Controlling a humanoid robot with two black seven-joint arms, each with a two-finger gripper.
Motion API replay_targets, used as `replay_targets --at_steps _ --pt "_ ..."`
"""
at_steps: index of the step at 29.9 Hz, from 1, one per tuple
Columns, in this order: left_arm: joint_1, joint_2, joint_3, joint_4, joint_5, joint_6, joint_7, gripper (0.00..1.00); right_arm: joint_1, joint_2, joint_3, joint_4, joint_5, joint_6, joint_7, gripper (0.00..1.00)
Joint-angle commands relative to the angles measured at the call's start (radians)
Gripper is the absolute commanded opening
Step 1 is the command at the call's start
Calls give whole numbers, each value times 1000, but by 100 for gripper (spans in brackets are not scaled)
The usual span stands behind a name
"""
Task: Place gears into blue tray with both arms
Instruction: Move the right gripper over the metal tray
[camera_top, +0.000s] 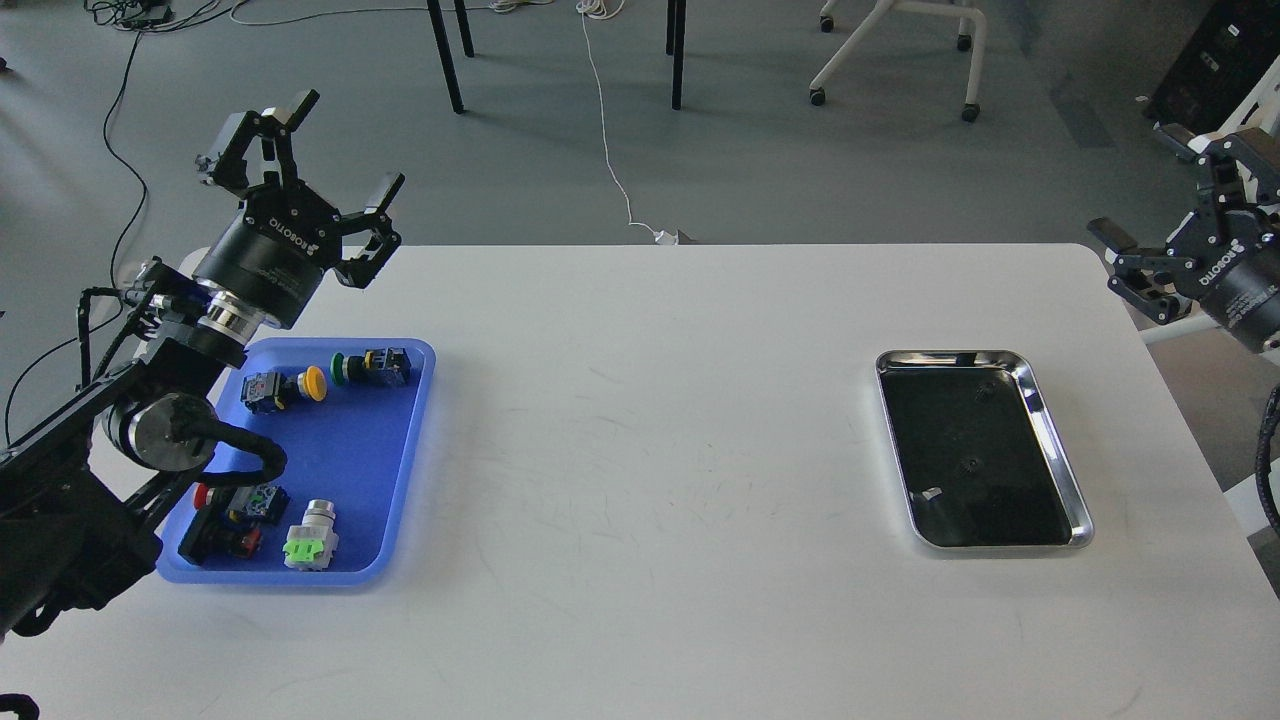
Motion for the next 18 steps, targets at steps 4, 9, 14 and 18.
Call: replay_targets --at_steps 4,9,14,18 --pt "0 -22 -6 -7 0 -13 0 98 74 -45 -8 58 -514 0 0 99" --pt "0 -28 -8 -8 0 -24 0 98 116 -56 -41 83 -899 0 0 99" --pt "0 -47 -8 -10 2 -24 0 98 293 -39 -279 86 -1180 0 0 99" --pt "0 -51 -10 -10 0 -24 0 98 427 -7 -483 89 -1305 0 0 99"
